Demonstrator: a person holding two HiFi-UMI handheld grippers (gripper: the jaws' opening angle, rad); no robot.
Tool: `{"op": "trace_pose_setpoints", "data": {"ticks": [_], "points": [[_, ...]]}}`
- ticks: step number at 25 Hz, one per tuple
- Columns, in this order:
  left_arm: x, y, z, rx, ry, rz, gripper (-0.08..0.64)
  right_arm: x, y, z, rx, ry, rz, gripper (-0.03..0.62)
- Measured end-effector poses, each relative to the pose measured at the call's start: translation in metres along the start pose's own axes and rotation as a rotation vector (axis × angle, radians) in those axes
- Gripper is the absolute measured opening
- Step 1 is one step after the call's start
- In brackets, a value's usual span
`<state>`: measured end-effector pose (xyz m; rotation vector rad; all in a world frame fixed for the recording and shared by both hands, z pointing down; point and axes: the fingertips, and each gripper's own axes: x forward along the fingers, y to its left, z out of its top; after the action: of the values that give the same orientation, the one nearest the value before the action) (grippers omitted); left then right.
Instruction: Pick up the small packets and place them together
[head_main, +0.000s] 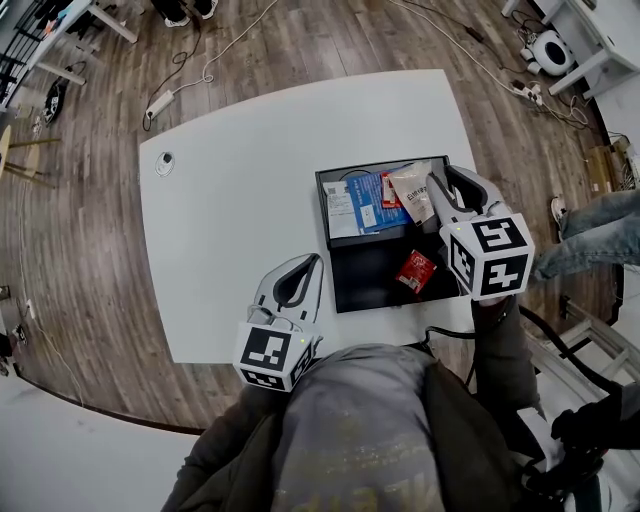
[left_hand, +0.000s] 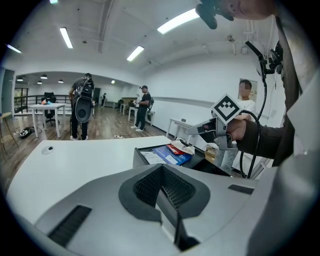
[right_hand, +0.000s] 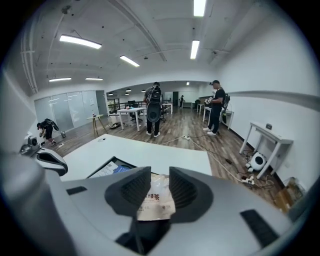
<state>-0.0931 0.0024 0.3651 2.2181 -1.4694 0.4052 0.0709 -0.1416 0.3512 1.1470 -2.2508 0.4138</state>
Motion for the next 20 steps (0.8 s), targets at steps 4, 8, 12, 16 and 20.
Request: {"op": "trace_pose_setpoints", "data": {"ticks": [4, 8, 12, 16, 20], "points": [[-0.003, -0.007, 0.008, 0.019, -0.036, -0.018, 0.002, -0.026, 0.000, 0.017, -0.017, -0.080, -0.006, 0.112], [-0.005, -0.018, 0.009, 0.036, -0.054, -0.046, 0.002, -0.057, 0.000, 0.036, -0.046, -0.164, -0.024, 0.112], [-0.008, -0.036, 0.009, 0.059, -0.058, -0.090, 0.002, -0.077, 0.007, 0.019, -0.044, -0.153, -0.018, 0.112], [-0.010, -0.052, 0.007, 0.079, -0.053, -0.123, 0.002, -0.079, 0.028, -0.024, -0.032, -0.065, 0.062, 0.112], [-0.012, -0.061, 0.002, 0.090, -0.036, -0.143, 0.002, -0.070, 0.056, -0.071, -0.057, 0.058, 0.152, 0.112]]}}
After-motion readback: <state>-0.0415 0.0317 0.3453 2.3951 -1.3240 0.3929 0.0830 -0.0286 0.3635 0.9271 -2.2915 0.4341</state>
